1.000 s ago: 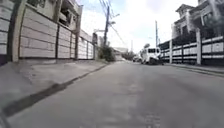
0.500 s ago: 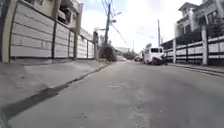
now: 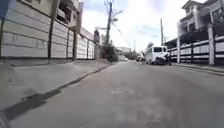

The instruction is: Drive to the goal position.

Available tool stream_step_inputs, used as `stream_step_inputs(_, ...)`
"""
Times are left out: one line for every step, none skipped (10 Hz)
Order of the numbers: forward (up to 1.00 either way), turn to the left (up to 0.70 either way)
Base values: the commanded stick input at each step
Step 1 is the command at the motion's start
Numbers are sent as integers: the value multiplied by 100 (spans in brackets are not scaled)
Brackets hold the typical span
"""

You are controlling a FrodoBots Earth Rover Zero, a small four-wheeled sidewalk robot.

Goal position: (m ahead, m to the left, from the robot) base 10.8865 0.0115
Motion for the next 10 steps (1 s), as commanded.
stream_step_inputs(85, 0)
stream_step_inputs(85, 0)
stream_step_inputs(85, 0)
stream_step_inputs(85, 0)
stream_step_inputs(85, -15)
stream_step_inputs(85, -34)
stream_step_inputs(85, -34)
stream_step_inputs(85, -34)
stream_step_inputs(85, -34)
stream_step_inputs(85, -34)
